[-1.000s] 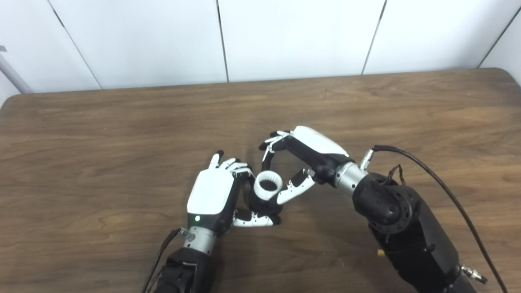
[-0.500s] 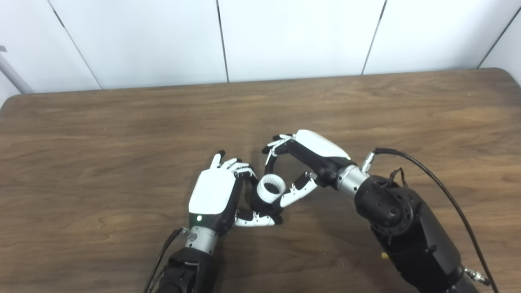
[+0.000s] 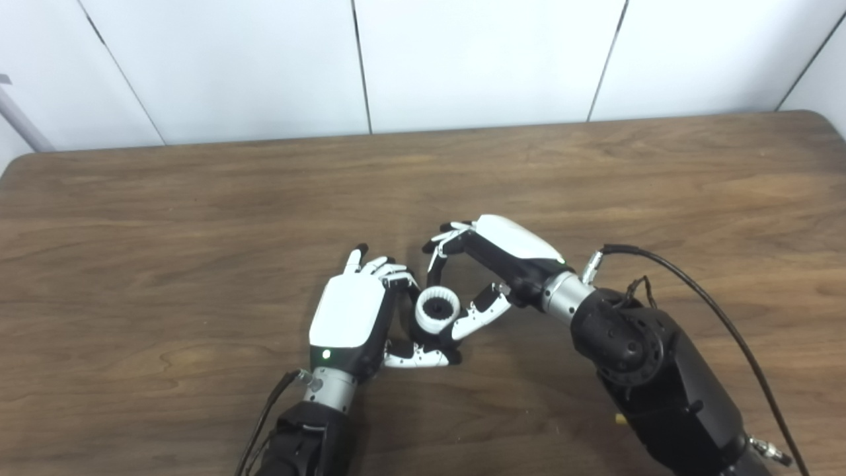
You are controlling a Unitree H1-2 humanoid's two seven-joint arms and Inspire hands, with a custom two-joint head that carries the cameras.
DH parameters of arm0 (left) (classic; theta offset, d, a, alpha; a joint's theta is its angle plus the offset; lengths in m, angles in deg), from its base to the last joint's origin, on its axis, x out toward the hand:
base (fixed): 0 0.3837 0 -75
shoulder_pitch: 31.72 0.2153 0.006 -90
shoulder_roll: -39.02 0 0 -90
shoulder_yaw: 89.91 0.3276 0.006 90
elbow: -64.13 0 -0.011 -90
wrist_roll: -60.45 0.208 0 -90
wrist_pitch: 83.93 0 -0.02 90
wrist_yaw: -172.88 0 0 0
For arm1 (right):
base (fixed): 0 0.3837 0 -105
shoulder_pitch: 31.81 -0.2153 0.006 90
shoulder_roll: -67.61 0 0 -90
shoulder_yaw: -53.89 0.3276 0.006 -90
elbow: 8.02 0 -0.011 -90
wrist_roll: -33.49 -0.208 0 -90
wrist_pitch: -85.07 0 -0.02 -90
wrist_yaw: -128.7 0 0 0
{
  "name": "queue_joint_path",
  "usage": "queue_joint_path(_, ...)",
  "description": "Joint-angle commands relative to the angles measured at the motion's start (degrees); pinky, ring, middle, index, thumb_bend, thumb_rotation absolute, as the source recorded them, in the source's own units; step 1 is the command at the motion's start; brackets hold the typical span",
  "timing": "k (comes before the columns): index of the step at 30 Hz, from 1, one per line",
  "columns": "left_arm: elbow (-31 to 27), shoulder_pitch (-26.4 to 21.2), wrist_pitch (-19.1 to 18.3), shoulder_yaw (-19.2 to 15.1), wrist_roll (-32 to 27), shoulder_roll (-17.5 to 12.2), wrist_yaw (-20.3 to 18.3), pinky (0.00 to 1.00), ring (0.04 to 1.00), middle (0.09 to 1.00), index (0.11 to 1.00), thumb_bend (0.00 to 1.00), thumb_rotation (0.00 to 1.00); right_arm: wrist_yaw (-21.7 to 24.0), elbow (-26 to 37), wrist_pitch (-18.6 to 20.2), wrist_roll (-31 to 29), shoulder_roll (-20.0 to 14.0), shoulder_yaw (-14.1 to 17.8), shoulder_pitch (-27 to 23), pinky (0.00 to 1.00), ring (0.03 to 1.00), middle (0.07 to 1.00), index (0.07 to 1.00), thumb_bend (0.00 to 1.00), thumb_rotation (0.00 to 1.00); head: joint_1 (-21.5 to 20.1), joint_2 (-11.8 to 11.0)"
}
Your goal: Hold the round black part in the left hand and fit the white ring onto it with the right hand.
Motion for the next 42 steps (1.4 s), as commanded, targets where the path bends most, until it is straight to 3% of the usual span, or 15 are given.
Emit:
queue_joint_path(1, 1.13, -0.26, 0.08, 1.13, 0.39, 0.75, -1.73, 1.00, 0.852, 0.750, 0.485, 0.52, 0.06, -1.17, 1.01, -1.81, 0.14, 0.33, -0.02, -1.53, 1.00, 0.947, 0.822, 0.484, 0.52, 0.13, 0.06, 0.02)
queue_joint_path(21, 1.91, -0.63, 0.21, 1.47, 0.60, 1.35, -0.66, 1.00, 0.847, 0.743, 0.485, 0.52, 0.06, -0.02, -0.03, -1.09, 0.57, -1.18, -0.06, -1.78, 0.97, 0.945, 0.828, 0.491, 0.52, 0.14, 0.00, -0.36)
queue_joint_path(23, 2.06, -0.70, 0.35, 1.53, 0.59, 1.30, -0.44, 1.00, 0.847, 0.742, 0.485, 0.52, 0.06, 0.43, 0.00, -0.51, 0.89, -1.38, -0.16, -1.91, 0.96, 0.951, 0.838, 0.598, 0.84, 0.20, -0.13, -0.47)
queue_joint_path(26, 2.23, -0.78, 0.29, 1.64, 0.80, 1.25, -0.32, 1.00, 0.848, 0.743, 0.485, 0.52, 0.06, 0.95, 0.16, 0.12, 1.22, -1.37, -0.11, -2.00, 0.96, 0.963, 0.858, 0.644, 0.98, 0.25, -0.20, -0.55)
queue_joint_path(31, 2.17, -0.76, 0.06, 1.64, 0.83, 1.27, -0.45, 1.00, 0.848, 0.743, 0.485, 0.52, 0.06, 0.93, 0.34, -0.20, 1.63, -1.32, 0.14, -1.99, 0.97, 0.978, 0.889, 0.694, 1.00, 0.29, -0.23, -0.54)
queue_joint_path(42, 2.39, -0.84, 0.08, 1.53, 0.98, 0.99, -0.36, 1.00, 0.846, 0.742, 0.485, 0.52, 0.06, 0.52, 0.95, -0.26, 2.47, -1.13, 1.07, -1.60, 0.97, 0.983, 0.909, 0.736, 1.00, 0.29, -0.54, -0.79)
